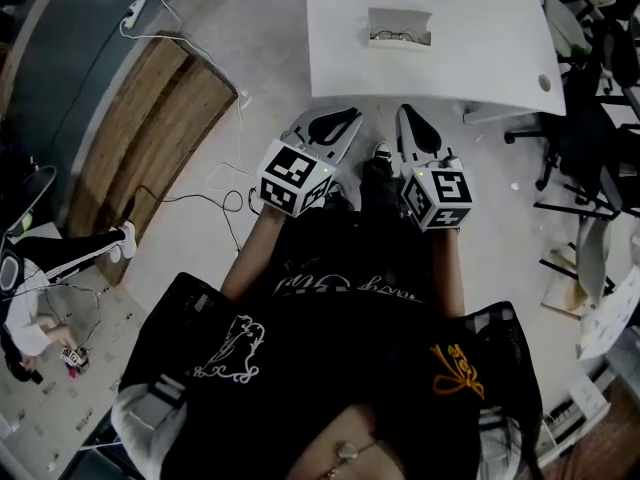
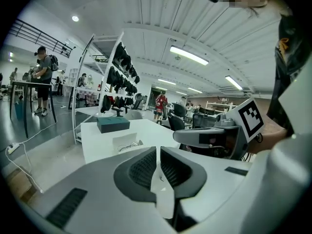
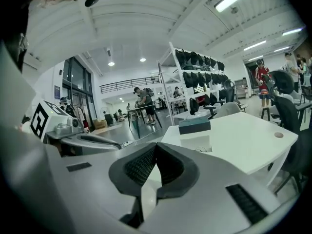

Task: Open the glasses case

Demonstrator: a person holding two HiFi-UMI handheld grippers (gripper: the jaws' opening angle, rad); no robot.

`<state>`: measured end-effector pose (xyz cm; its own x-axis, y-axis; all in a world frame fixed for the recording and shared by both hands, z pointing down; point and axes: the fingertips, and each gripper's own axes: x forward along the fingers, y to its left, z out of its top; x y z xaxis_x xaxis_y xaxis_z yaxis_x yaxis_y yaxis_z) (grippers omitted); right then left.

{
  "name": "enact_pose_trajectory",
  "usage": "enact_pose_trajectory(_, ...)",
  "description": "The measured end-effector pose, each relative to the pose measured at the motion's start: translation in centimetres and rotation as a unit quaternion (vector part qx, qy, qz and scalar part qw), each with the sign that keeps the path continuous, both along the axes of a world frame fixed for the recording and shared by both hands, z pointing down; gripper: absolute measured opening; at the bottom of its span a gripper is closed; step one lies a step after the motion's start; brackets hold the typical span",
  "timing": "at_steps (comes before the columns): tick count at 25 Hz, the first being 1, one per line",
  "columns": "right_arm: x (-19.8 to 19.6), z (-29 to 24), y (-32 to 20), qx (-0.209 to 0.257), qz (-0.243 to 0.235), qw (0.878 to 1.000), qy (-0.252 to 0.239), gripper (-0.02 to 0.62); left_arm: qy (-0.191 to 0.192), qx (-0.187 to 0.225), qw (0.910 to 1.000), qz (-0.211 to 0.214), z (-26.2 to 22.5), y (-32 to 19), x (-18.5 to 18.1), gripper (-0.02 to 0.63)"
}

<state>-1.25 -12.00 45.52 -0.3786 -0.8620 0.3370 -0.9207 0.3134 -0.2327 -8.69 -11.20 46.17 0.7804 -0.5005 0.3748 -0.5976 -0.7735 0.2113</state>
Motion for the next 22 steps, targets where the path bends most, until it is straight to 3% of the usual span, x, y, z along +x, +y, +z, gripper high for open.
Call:
enact_pose_trajectory(6, -2.1, -0.5, 3.3, 0.003, -0.007, 1.0, -0.026, 0.015, 0.025, -0.005, 0.9996, 0.011, -0.6, 2.9, -1.7, 0.035)
enact_pose_trajectory(22, -2.8, -1.8, 5.6, 0.006, -0.049, 0.998, -0.036, 0.014, 0.021, 0.019, 0.9989, 0.038, -1.9, 5.7, -1.3, 0.034)
